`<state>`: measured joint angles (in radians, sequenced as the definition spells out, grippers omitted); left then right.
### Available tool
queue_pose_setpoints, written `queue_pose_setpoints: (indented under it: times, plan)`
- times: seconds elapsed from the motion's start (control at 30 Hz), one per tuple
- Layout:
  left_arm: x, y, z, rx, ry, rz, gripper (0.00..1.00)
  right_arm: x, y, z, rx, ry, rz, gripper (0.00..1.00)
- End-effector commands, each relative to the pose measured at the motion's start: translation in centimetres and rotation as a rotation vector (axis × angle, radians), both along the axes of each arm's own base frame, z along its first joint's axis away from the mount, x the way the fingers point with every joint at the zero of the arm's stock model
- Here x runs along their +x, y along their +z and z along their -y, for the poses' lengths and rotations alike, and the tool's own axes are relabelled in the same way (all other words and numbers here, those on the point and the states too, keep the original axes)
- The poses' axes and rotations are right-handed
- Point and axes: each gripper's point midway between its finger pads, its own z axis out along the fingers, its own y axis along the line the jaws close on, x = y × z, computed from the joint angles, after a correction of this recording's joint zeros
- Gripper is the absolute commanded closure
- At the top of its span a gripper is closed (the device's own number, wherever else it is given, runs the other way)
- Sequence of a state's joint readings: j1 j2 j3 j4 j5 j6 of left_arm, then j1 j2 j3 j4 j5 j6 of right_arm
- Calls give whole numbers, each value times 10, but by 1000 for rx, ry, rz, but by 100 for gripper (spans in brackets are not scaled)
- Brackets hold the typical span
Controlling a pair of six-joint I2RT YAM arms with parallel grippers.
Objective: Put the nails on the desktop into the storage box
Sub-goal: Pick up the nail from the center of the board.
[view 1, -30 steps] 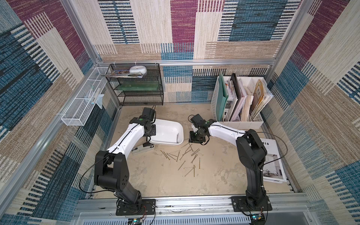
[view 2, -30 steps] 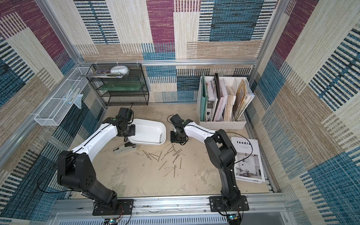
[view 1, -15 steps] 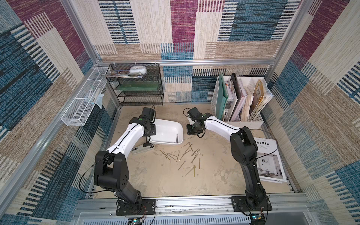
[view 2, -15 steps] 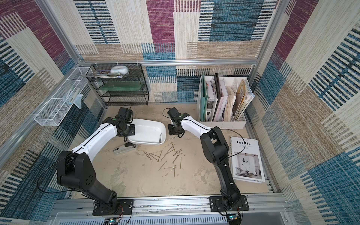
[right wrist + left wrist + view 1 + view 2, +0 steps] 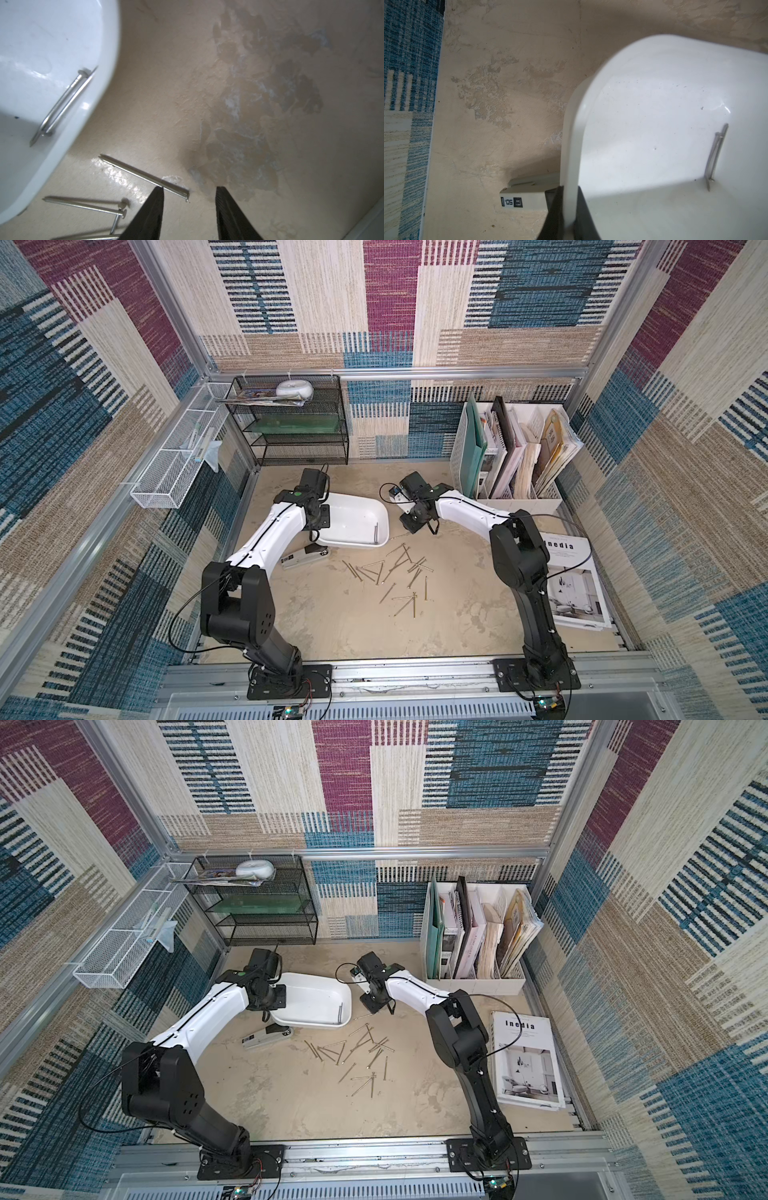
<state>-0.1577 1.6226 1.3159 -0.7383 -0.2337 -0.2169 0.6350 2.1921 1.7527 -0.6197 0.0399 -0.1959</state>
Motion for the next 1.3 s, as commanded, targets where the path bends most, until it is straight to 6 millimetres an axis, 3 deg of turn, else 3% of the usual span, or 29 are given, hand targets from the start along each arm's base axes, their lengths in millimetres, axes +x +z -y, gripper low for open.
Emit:
queue_pose_setpoints:
  times: [0.0,0.3,0.57,0.63,0.8,0.93,1.0,1.27]
  plan:
    - [2,2,-2,3,-2,5,100,-5,-5,-8,3,123,8,52]
    - [2,2,-6,-3,9,2,100,-16,-23,-15,14,196,-40,50]
    - [3,1,-7,-9,12,-3,100,-23,-44,-8,-29,200,-73,51]
    - [3,1,-7,-11,12,-3,100,-24,-47,-7,-36,196,-81,56]
    - [3,1,-7,-12,14,0,100,-32,-50,6,-59,152,-80,80]
    - [4,2,-8,-19,17,0,100,-40,-63,24,-136,86,-83,96]
    - [4,2,-8,-20,17,1,100,-42,-68,35,-170,45,-83,100]
    - [4,1,-7,-31,14,-1,100,-40,-68,62,-160,-147,-95,100]
